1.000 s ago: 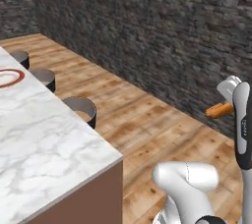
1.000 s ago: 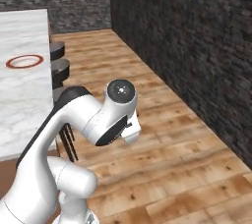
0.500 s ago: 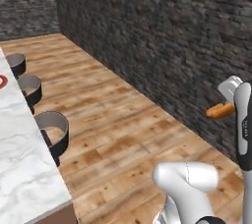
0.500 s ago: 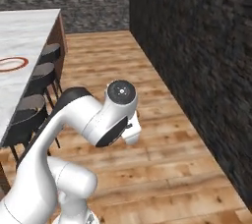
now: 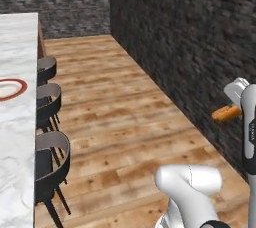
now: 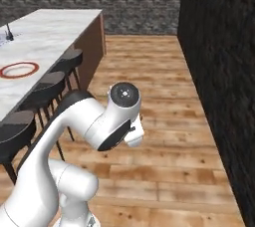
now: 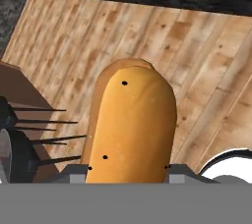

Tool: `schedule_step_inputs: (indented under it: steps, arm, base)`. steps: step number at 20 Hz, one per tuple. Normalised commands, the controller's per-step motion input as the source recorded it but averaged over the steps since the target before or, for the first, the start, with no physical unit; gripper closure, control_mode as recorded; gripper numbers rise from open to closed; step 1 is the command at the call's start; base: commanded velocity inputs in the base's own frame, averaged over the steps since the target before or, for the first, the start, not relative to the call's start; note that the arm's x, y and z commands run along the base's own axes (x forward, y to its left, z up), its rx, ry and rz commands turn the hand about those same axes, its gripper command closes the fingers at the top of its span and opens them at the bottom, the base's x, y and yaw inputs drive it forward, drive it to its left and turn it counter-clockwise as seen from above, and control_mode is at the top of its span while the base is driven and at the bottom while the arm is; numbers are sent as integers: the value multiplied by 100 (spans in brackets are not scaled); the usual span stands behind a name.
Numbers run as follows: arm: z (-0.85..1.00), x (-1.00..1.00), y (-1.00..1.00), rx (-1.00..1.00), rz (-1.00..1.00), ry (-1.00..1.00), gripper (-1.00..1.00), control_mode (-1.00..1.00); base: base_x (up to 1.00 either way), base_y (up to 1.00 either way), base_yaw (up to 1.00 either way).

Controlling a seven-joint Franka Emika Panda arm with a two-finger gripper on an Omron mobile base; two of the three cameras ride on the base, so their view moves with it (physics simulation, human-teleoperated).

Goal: Move the hot dog bun to the plate on the dining table and place the condiment next to that plate. Then navigate to the fridge and take the sausage and place it on the plate as well.

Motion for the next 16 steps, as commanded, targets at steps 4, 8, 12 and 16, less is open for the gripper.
schedule_step_inputs:
  steps: [4, 8, 12, 16]
  arm:
    - [0, 0, 0, 0, 0, 0, 100, 100]
    - [0, 0, 0, 0, 0, 0, 100, 100]
    - [0, 0, 0, 0, 0, 0, 100, 100]
    - [0, 0, 0, 0, 0, 0, 100, 100]
  base:
    - [100, -44, 48]
    - [98, -45, 48]
    - [95, -41, 50]
    - [93, -42, 49]
